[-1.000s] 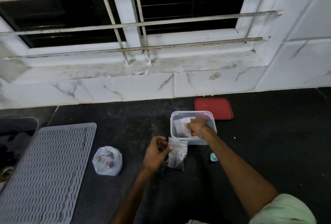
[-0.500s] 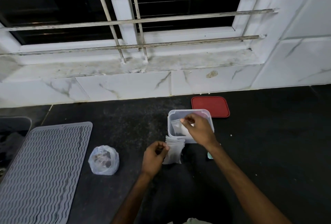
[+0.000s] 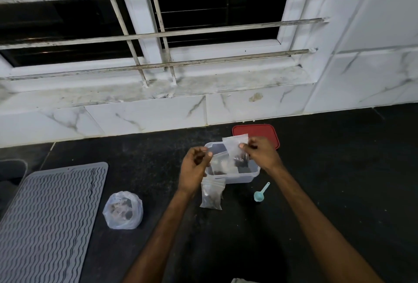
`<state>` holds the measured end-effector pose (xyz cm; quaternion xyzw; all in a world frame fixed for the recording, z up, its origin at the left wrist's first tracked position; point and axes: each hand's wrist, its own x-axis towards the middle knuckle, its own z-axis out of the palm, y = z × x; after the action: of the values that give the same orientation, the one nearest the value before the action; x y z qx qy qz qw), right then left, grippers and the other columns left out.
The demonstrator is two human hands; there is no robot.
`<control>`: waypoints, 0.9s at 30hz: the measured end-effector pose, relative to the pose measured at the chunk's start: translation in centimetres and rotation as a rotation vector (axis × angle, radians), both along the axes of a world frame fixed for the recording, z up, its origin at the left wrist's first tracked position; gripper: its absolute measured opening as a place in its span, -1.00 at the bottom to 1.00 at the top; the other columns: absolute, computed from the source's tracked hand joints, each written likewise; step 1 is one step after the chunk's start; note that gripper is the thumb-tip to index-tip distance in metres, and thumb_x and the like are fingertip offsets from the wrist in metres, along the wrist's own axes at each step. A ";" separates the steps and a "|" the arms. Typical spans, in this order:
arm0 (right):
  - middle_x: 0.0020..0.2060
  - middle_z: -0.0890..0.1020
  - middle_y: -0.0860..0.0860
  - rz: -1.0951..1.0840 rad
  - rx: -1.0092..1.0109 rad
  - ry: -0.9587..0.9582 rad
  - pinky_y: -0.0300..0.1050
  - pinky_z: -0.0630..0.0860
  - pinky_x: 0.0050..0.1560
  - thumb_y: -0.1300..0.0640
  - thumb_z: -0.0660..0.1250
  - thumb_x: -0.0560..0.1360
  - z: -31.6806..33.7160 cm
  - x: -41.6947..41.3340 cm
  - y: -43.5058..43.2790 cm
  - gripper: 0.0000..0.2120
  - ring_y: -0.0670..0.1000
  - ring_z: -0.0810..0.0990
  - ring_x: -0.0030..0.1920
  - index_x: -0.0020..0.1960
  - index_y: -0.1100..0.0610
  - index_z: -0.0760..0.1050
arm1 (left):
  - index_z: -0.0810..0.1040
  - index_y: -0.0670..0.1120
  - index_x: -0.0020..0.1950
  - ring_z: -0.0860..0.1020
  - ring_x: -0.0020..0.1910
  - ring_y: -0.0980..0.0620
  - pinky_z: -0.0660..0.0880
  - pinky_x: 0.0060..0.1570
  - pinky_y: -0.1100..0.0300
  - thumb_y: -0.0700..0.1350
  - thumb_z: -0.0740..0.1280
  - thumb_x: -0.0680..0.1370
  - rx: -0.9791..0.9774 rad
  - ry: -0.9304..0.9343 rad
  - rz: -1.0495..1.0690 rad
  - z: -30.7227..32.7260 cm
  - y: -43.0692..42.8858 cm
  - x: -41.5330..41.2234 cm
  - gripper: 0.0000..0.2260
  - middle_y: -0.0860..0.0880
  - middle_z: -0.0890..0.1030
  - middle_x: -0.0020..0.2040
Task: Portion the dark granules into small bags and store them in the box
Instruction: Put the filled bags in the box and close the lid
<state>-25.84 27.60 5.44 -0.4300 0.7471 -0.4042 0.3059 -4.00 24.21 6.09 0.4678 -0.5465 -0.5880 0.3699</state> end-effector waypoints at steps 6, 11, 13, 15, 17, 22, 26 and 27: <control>-0.16 0.67 0.14 0.055 0.289 0.429 -0.16 0.45 -0.18 0.13 0.42 0.50 -2.9 -0.4 -3.3 -0.84 0.14 0.65 -0.09 -0.09 0.25 0.62 | 0.49 -0.17 0.12 0.62 -0.03 0.05 0.56 -0.08 0.35 -0.21 0.49 0.47 0.081 -0.187 0.020 -6.6 1.9 2.8 -0.71 -0.02 0.63 -0.03; 0.15 0.63 0.17 0.107 0.399 0.557 -0.11 0.46 0.20 0.16 0.38 0.54 -4.8 1.3 -3.9 -0.67 0.13 0.59 0.17 0.25 0.28 0.53 | 0.51 0.11 0.10 0.65 0.04 0.09 0.60 0.07 0.11 -0.02 0.57 0.28 0.077 -0.296 -0.151 -10.6 2.8 3.5 -0.55 0.01 0.67 0.08; 0.19 0.61 0.16 0.125 0.447 0.569 -0.11 0.44 0.25 0.15 0.37 0.55 -5.3 1.7 -4.1 -0.63 0.12 0.57 0.21 0.31 0.25 0.49 | 0.52 0.16 0.07 0.65 0.04 0.09 0.60 0.10 0.06 -0.14 0.55 0.37 0.030 -0.315 -0.123 -11.2 2.5 3.4 -0.62 0.04 0.67 0.07; 0.21 0.60 0.15 0.136 0.493 0.590 -0.12 0.43 0.26 0.14 0.30 0.59 -5.5 1.8 -4.1 -0.66 0.11 0.57 0.22 0.32 0.24 0.48 | 0.54 0.17 0.03 0.64 0.04 0.05 0.59 0.10 -0.01 -0.09 0.52 0.40 0.002 -0.328 -0.108 -12.2 1.9 3.2 -0.70 0.02 0.66 0.05; 0.19 0.62 0.15 0.142 0.525 0.682 -0.10 0.46 0.21 0.15 0.27 0.60 -4.7 2.4 -3.7 -0.70 0.11 0.58 0.20 0.29 0.24 0.50 | 0.56 0.16 0.00 0.63 0.03 0.04 0.59 0.09 0.06 -0.02 0.48 0.42 0.001 -0.354 -0.106 -11.8 2.0 3.1 -0.79 0.02 0.66 0.03; 0.00 0.67 0.03 0.076 0.027 0.482 -0.08 0.53 0.03 -0.06 0.32 0.57 -1.6 5.6 0.1 -0.70 0.03 0.63 0.02 0.15 0.15 0.55 | 0.62 -0.10 0.02 0.68 -0.02 -0.04 0.61 -0.05 0.18 -0.15 0.45 0.52 0.082 -0.198 -0.015 -10.1 3.6 3.5 -0.89 -0.01 0.72 -0.09; -0.08 0.69 -0.10 0.185 0.072 -0.001 -0.17 0.57 -0.01 -0.19 0.36 0.50 -1.7 7.9 4.1 -0.70 -0.16 0.65 -0.08 0.05 0.02 0.58 | 0.63 -0.13 0.04 0.69 -0.04 -0.09 0.63 -0.05 -0.04 -0.01 0.51 0.45 0.108 -0.059 0.088 -8.1 4.7 2.6 -0.74 -0.07 0.73 -0.07; -0.09 0.70 -0.10 0.210 0.084 -0.071 -0.17 0.58 -0.01 -0.19 0.38 0.48 -1.8 8.1 4.8 -0.69 -0.16 0.66 -0.08 0.05 0.01 0.59 | 0.64 -0.14 0.06 0.70 -0.03 -0.09 0.63 -0.04 -0.02 0.01 0.51 0.43 0.092 -0.018 0.108 -7.3 4.5 2.0 -0.70 -0.08 0.73 -0.06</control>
<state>-17.76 32.35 3.68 -0.4781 0.7029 -0.3535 0.3905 -1.97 28.72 -1.19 0.5183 -0.4960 -0.5876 0.3743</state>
